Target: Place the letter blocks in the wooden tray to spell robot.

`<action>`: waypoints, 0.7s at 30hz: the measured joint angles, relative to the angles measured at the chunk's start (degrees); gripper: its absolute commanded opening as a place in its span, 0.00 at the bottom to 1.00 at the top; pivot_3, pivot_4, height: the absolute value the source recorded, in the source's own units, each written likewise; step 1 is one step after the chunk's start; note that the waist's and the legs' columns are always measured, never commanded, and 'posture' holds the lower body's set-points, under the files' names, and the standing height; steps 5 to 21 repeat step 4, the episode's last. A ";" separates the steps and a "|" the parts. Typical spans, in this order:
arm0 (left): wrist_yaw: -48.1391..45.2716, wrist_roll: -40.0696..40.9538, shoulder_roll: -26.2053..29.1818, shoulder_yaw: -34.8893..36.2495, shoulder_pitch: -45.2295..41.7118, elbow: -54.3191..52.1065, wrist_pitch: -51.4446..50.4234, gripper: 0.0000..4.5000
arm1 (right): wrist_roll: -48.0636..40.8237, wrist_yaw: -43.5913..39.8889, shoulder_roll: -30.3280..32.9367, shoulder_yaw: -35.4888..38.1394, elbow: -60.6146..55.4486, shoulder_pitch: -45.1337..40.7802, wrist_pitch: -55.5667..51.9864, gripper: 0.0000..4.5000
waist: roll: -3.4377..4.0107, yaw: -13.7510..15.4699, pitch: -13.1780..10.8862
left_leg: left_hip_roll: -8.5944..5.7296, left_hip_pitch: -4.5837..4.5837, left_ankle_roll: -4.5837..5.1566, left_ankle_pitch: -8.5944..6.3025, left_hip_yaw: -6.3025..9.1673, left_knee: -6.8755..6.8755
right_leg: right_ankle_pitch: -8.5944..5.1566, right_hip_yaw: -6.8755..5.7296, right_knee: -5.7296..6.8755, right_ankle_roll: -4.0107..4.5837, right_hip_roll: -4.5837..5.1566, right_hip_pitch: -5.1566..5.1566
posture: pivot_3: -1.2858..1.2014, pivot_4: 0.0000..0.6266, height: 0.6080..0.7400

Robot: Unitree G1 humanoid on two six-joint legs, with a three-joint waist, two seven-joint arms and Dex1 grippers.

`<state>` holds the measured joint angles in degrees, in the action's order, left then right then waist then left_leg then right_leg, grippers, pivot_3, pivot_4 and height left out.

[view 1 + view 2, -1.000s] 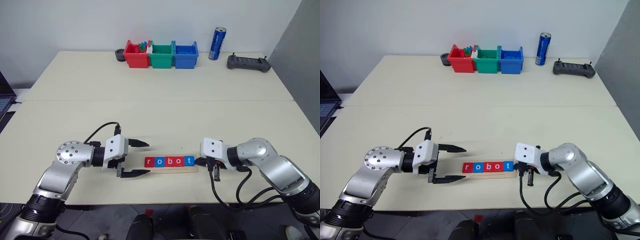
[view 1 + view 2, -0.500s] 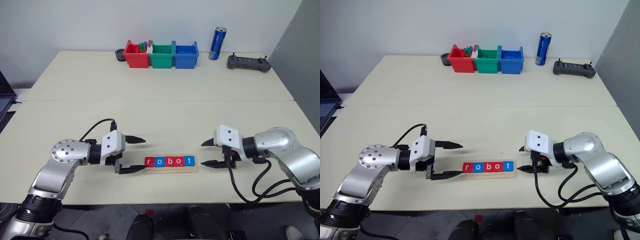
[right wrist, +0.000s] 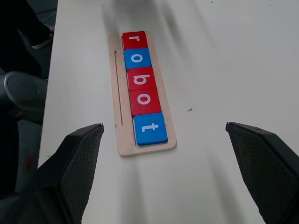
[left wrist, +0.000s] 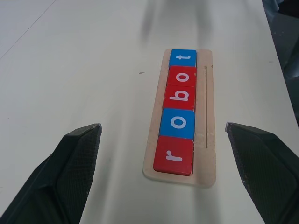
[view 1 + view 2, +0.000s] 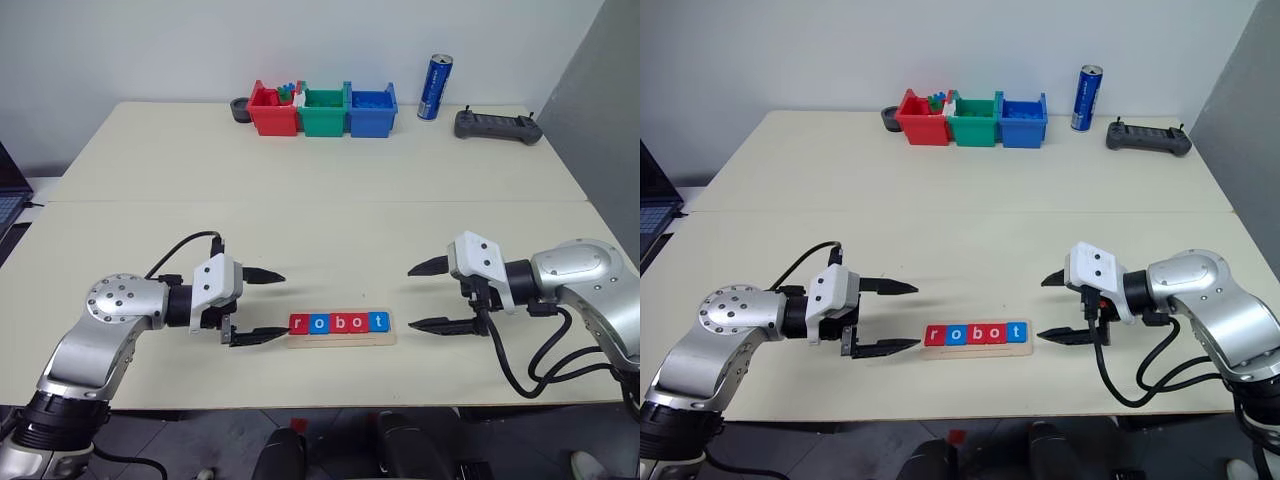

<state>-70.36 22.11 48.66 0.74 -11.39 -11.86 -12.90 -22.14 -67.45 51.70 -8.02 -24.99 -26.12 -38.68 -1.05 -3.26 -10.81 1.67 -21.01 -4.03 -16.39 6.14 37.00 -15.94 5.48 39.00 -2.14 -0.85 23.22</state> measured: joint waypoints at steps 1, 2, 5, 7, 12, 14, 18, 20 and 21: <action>0.05 0.10 0.00 0.04 0.05 -0.06 -0.15 1.00 | 0.04 0.01 0.00 0.00 0.24 -0.04 0.28 0.99 | 0.00 0.00 0.00 | 0.00 0.00 0.00 0.00 0.00 0.00 | 0.00 0.00 0.00 0.00 0.00 0.00 | 0.52 0.24 1.00; 0.12 0.14 0.00 0.07 0.08 -0.14 -0.20 1.00 | 0.04 0.01 0.00 0.00 0.38 -0.06 0.53 0.99 | 0.00 0.00 0.00 | 0.00 0.00 0.00 0.00 0.00 0.00 | 0.00 0.00 0.00 0.00 0.00 0.00 | 0.52 0.24 1.00; 0.29 0.21 0.00 0.14 0.35 -0.55 -0.19 1.00 | 0.10 0.02 0.00 -0.01 0.49 -0.06 0.73 0.99 | 0.00 -0.01 0.00 | 0.00 0.00 0.00 0.00 0.00 0.00 | 0.00 0.01 0.00 0.00 0.00 0.00 | 0.52 0.24 1.00; 0.29 0.21 0.00 0.14 0.35 -0.55 -0.19 1.00 | 0.10 0.02 0.00 -0.01 0.49 -0.06 0.73 0.99 | 0.00 -0.01 0.00 | 0.00 0.00 0.00 0.00 0.00 0.00 | 0.00 0.01 0.00 0.00 0.00 0.00 | 0.52 0.24 1.00; 0.29 0.21 0.00 0.14 0.35 -0.55 -0.19 1.00 | 0.10 0.02 0.00 -0.01 0.49 -0.06 0.73 0.99 | 0.00 -0.01 0.00 | 0.00 0.00 0.00 0.00 0.00 0.00 | 0.00 0.01 0.00 0.00 0.00 0.00 | 0.52 0.24 1.00; 0.29 0.21 0.00 0.14 0.35 -0.55 -0.19 1.00 | 0.10 0.02 0.00 -0.01 0.49 -0.06 0.73 0.99 | 0.00 -0.01 0.00 | 0.00 0.00 0.00 0.00 0.00 0.00 | 0.00 0.01 0.00 0.00 0.00 0.00 | 0.52 0.24 1.00; 0.29 0.21 0.00 0.14 0.35 -0.55 -0.19 1.00 | 0.10 0.02 0.00 -0.01 0.49 -0.06 0.73 0.99 | 0.00 -0.01 0.00 | 0.00 0.00 0.00 0.00 0.00 0.00 | 0.00 0.01 0.00 0.00 0.00 0.00 | 0.52 0.24 1.00; 0.29 0.21 0.00 0.14 0.35 -0.55 -0.19 1.00 | 0.10 0.02 0.00 -0.01 0.49 -0.06 0.73 0.99 | 0.00 -0.01 0.00 | 0.00 0.00 0.00 0.00 0.00 0.00 | 0.00 0.01 0.00 0.00 0.00 0.00 | 0.52 0.24 1.00; 0.29 0.21 0.00 0.14 0.35 -0.55 -0.19 1.00 | 0.10 0.02 0.00 -0.01 0.49 -0.06 0.73 0.99 | 0.00 -0.01 0.00 | 0.00 0.00 0.00 0.00 0.00 0.00 | 0.00 0.01 0.00 0.00 0.00 0.00 | 0.52 0.24 1.00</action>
